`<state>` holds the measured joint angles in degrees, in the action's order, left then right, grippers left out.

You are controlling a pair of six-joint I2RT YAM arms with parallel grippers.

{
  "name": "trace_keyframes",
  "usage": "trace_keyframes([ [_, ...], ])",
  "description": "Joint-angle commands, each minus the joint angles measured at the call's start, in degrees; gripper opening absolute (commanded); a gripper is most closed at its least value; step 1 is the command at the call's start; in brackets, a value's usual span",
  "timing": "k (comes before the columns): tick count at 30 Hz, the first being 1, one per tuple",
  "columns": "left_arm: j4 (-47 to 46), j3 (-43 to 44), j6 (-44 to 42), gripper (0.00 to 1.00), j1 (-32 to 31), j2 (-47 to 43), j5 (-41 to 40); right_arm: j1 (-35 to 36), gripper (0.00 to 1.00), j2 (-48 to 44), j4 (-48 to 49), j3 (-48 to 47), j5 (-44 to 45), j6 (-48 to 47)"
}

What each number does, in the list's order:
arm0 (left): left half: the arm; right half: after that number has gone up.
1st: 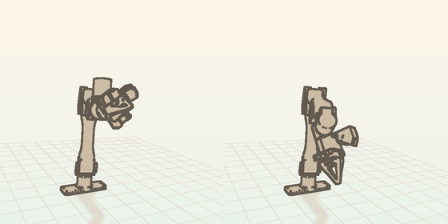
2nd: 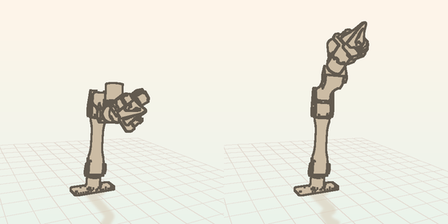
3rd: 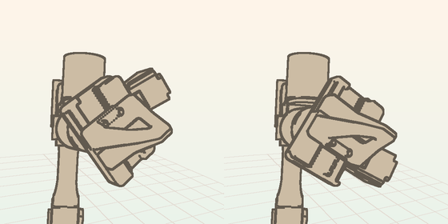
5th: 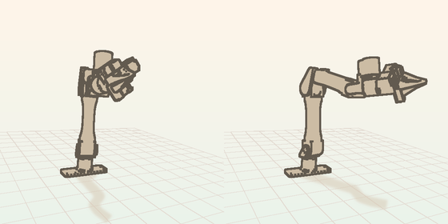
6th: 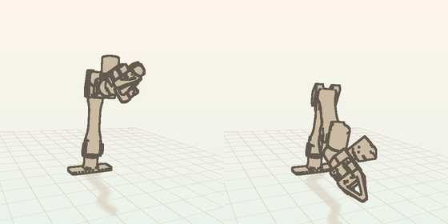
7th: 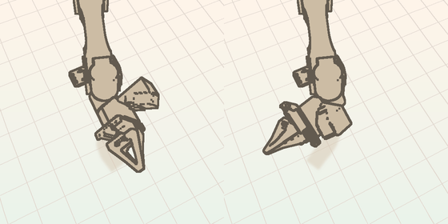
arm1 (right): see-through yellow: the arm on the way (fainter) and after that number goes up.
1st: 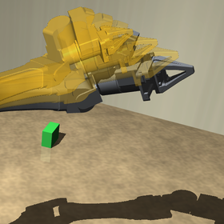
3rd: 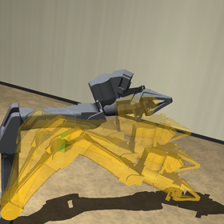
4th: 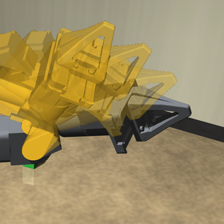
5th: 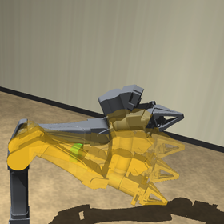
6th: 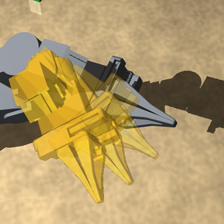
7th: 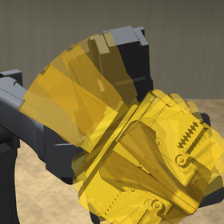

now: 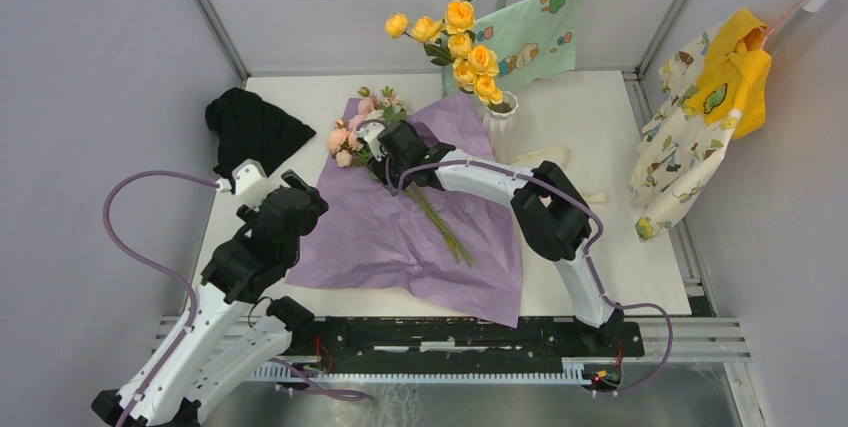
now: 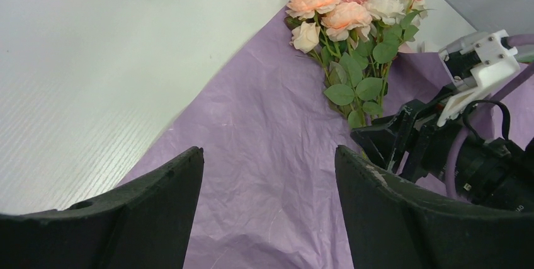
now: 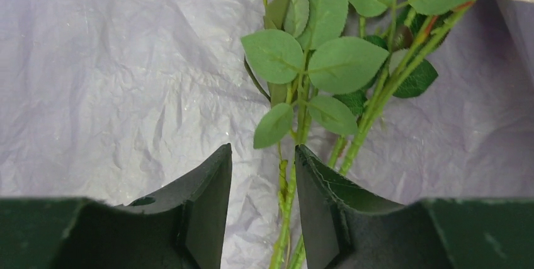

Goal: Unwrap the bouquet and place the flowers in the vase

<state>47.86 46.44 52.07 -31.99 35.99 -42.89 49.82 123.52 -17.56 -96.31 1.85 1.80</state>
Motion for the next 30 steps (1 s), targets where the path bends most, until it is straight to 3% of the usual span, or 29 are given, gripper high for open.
trace_keyframes([
  [1, -2.3, 0.0, 1.2, 0.82, -0.1, -0.4, -0.3, 0.2, 0.47, 2.7, 0.2, -5.4, -0.2, -0.6],
  [22, -2.3, -0.4, 1.1, 0.82, -0.2, -0.7, 0.0, -1.1, 0.44, 9.0, -1.0, -9.2, 2.2, -1.4],
  [30, -2.4, 0.0, 0.7, 0.82, -0.1, -0.1, 0.4, -1.2, 0.25, 9.5, -0.6, -9.3, 0.4, -1.3],
])
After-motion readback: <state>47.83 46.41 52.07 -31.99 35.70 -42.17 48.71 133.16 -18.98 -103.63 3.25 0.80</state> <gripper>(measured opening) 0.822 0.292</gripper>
